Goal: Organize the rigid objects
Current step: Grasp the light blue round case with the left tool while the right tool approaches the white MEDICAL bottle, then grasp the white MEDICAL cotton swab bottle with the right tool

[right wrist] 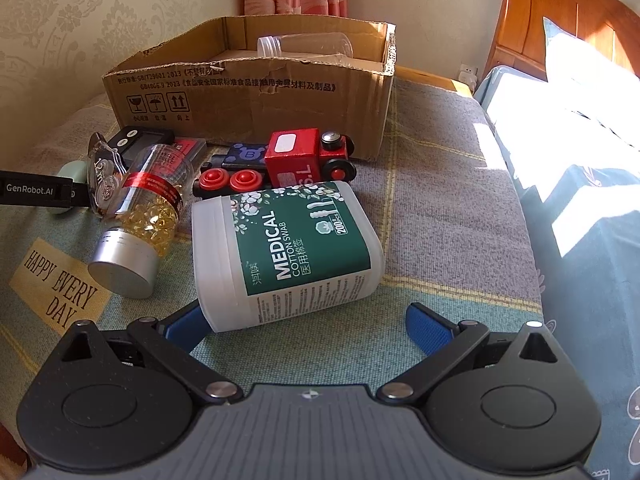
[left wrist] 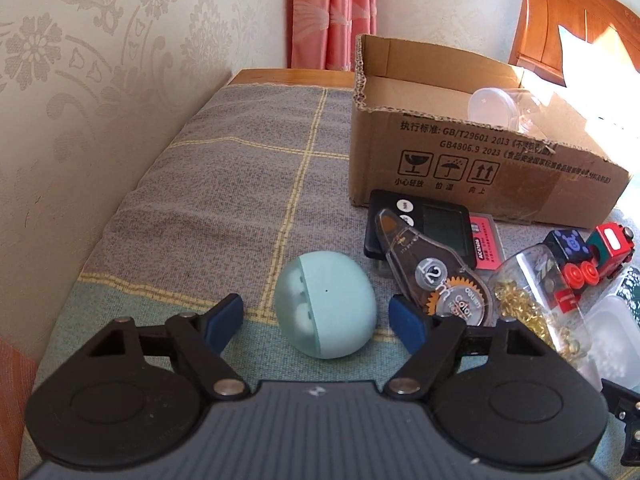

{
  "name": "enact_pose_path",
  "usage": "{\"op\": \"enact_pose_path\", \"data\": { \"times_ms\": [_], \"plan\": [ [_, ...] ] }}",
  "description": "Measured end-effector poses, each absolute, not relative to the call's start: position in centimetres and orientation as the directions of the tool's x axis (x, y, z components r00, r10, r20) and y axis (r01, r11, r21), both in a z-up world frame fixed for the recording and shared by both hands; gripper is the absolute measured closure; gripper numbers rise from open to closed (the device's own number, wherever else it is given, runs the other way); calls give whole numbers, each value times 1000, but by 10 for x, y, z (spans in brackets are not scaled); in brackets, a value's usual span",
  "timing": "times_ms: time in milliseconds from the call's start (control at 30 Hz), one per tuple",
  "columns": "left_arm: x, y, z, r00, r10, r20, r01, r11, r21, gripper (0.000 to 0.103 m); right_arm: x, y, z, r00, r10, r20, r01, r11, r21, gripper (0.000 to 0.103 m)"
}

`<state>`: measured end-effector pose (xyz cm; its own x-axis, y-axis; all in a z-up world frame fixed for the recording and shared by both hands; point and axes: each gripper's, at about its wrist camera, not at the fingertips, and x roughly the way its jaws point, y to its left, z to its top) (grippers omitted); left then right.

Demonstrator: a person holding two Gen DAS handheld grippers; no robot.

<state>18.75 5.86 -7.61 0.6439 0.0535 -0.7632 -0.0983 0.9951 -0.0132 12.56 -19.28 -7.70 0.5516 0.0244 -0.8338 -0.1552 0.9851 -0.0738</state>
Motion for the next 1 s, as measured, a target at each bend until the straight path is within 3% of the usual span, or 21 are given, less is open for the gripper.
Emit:
{"op": "enact_pose_path", "data": {
  "times_ms": [100,167,400,1000],
  "plan": [
    [188,55,-75,659,33,-752,-63,998,-12,47,126,-193,-77,555,26,-832,-156,985,-74,0],
    [186,54,-74,665,19,-747,-40,999,-10,50,126,-193,-77,555,26,-831,-156,985,-74,0],
    [162,59,-73,683,-24,-730,87,995,49,50,124,-193,-77,565,33,-824,-166,983,-74,0],
    [165,63,-76,683,-3,-730,23,1000,17,44,151,-193,-76,510,120,-852,-321,945,-59,0]
  ]
}}
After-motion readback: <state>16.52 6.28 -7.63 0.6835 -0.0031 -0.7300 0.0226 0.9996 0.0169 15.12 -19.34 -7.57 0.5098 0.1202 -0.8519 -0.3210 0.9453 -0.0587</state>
